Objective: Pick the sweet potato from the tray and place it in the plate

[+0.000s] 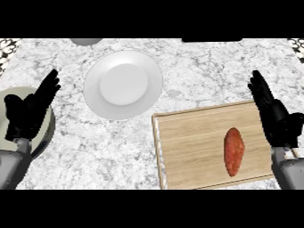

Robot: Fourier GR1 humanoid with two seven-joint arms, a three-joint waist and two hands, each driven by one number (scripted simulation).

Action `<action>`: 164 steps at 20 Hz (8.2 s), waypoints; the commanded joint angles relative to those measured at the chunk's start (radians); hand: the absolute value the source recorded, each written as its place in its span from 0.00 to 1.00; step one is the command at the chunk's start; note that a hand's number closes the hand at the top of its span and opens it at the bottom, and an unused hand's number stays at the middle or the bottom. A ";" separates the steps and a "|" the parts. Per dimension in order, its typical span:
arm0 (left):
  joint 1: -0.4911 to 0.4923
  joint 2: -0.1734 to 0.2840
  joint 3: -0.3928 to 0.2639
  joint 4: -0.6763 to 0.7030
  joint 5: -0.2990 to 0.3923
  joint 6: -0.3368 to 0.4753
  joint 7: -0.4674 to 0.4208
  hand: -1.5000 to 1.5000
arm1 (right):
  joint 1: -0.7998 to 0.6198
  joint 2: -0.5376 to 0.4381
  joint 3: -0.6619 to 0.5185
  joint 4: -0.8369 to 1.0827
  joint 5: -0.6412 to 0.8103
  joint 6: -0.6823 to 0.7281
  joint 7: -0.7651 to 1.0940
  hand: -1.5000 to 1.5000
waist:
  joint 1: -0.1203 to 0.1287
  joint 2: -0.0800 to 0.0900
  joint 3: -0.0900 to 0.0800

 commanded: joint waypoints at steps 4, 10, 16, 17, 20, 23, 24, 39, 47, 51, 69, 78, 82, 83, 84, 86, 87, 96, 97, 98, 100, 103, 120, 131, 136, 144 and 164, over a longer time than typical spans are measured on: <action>-0.092 0.002 0.020 -0.088 -0.007 -0.020 -0.055 0.50 | -0.160 0.126 0.144 -0.004 0.022 0.078 -0.022 1.00 | 0.040 0.002 -0.014; -0.102 -0.014 0.026 -0.135 0.033 -0.036 -0.055 0.50 | -0.146 0.038 0.357 0.145 0.516 -0.150 0.208 1.00 | 0.043 -0.004 -0.020; -0.091 0.006 0.074 -0.122 0.043 -0.052 -0.072 0.50 | 0.049 0.358 0.312 0.129 0.410 -0.453 -0.090 0.00 | 0.011 0.003 -0.012; -0.042 0.002 0.064 -0.166 0.052 -0.066 -0.064 0.50 | 0.079 0.328 0.283 0.089 0.370 -0.431 -0.148 0.00 | 0.014 0.000 -0.013; -0.036 -0.036 0.063 -0.128 0.010 -0.051 -0.116 0.50 | 0.090 0.314 0.293 -0.017 0.412 -0.439 -0.131 0.00 | 0.009 0.000 -0.014; 0.023 0.016 0.110 -0.223 0.055 -0.096 -0.071 0.50 | 0.107 0.174 0.281 -0.175 0.521 -0.402 0.043 0.00 | 0.013 -0.005 -0.015; -0.039 -0.001 0.089 -0.202 0.026 -0.065 -0.016 0.50 | 0.092 0.155 0.302 -0.227 0.584 -0.380 0.168 0.00 | 0.005 -0.005 -0.015; -0.072 -0.026 0.089 -0.177 0.011 -0.047 -0.020 0.50 | -0.060 -0.111 0.337 -0.376 0.552 0.399 1.045 0.00 | 0.006 -0.003 -0.018; 0.012 -0.045 0.081 -0.233 -0.011 -0.066 -0.055 0.50 | -0.120 -0.104 0.310 -0.390 0.462 0.538 1.246 0.00 | 0.021 -0.001 -0.015; -0.067 -0.060 0.092 -0.140 -0.017 -0.082 -0.072 0.50 | -0.148 -0.113 0.298 -0.334 0.479 0.540 1.238 0.00 | 0.012 0.003 -0.015; 0.014 -0.119 0.102 -0.243 -0.075 -0.083 -0.063 0.50 | 0.025 -0.071 0.276 -0.119 0.580 0.540 1.021 0.00 | 0.014 0.001 -0.014; -0.004 -0.078 0.186 -0.229 -0.047 -0.154 -0.023 0.50 | 0.048 -0.039 0.269 0.010 0.698 0.538 0.956 0.00 | 0.015 0.001 -0.014; -0.018 -0.091 0.176 -0.223 -0.046 -0.171 -0.029 0.50 | -0.023 0.012 0.281 0.074 0.835 0.360 0.811 1.00 | 0.022 0.002 -0.013; -0.016 -0.110 0.169 -0.226 -0.054 -0.157 -0.022 0.50 | 0.017 -0.054 0.257 0.050 0.845 0.361 0.760 1.00 | 0.016 0.001 -0.013; -0.028 -0.095 0.178 -0.206 -0.059 -0.173 -0.036 0.50 | -0.013 -0.027 0.257 0.036 0.873 0.350 0.807 1.00 | 0.015 0.001 -0.014; -0.067 -0.118 0.185 -0.143 -0.075 -0.160 -0.081 0.50 | 0.046 0.005 0.264 -0.025 0.924 0.320 0.920 1.00 | 0.007 0.001 -0.014; -0.021 -0.110 0.177 -0.192 -0.072 -0.164 -0.046 0.50 | 0.083 0.002 0.262 0.056 0.965 0.245 0.897 1.00 | 0.012 0.001 -0.014; -0.016 -0.146 0.151 -0.220 -0.110 -0.132 -0.033 0.50 | 0.239 0.031 0.331 -0.175 1.289 0.124 1.113 1.00 | 0.007 -0.001 -0.014; -0.071 -0.134 0.179 -0.169 -0.089 -0.145 -0.027 0.50 | 0.262 0.039 0.351 -0.230 1.324 0.137 1.130 1.00 | 0.002 -0.001 -0.014; 0.009 -0.114 0.191 -0.186 -0.086 -0.176 -0.078 0.50 | 0.232 0.025 0.318 -0.254 1.330 0.155 1.117 1.00 | 0.009 -0.001 -0.015; 0.008 -0.144 0.169 -0.255 -0.103 -0.142 -0.019 0.50 | 0.205 0.095 0.365 -0.320 1.363 0.222 1.140 1.00 | 0.014 -0.001 -0.014; -0.035 -0.100 0.216 -0.244 -0.067 -0.174 0.015 0.50 | 0.224 0.091 0.380 -0.456 1.378 0.210 1.083 1.00 | 0.010 -0.002 -0.014; -0.082 -0.113 0.222 -0.171 -0.077 -0.208 -0.010 0.50 | -0.462 0.365 0.419 -0.075 1.225 0.062 1.076 1.00 | 0.036 0.006 -0.014; -0.057 -0.181 0.153 -0.238 -0.130 -0.173 -0.012 0.50 | -0.799 0.366 0.380 0.426 0.929 -0.240 1.016 1.00 | 0.082 0.013 -0.014; -0.125 -0.153 0.183 -0.169 -0.092 -0.224 -0.020 0.50 | -0.922 0.366 0.414 0.662 0.820 -0.335 0.963 1.00 | 0.100 0.023 -0.015; -0.150 -0.202 0.127 -0.178 -0.133 -0.195 -0.008 0.50 | -0.998 0.366 0.419 0.927 0.686 -0.318 0.819 1.00 | 0.130 0.035 -0.015; -0.181 -0.213 0.117 -0.180 -0.152 -0.184 0.008 0.50 | -0.969 0.366 0.212 0.942 0.339 -0.738 0.446 0.00 | 0.159 0.041 -0.011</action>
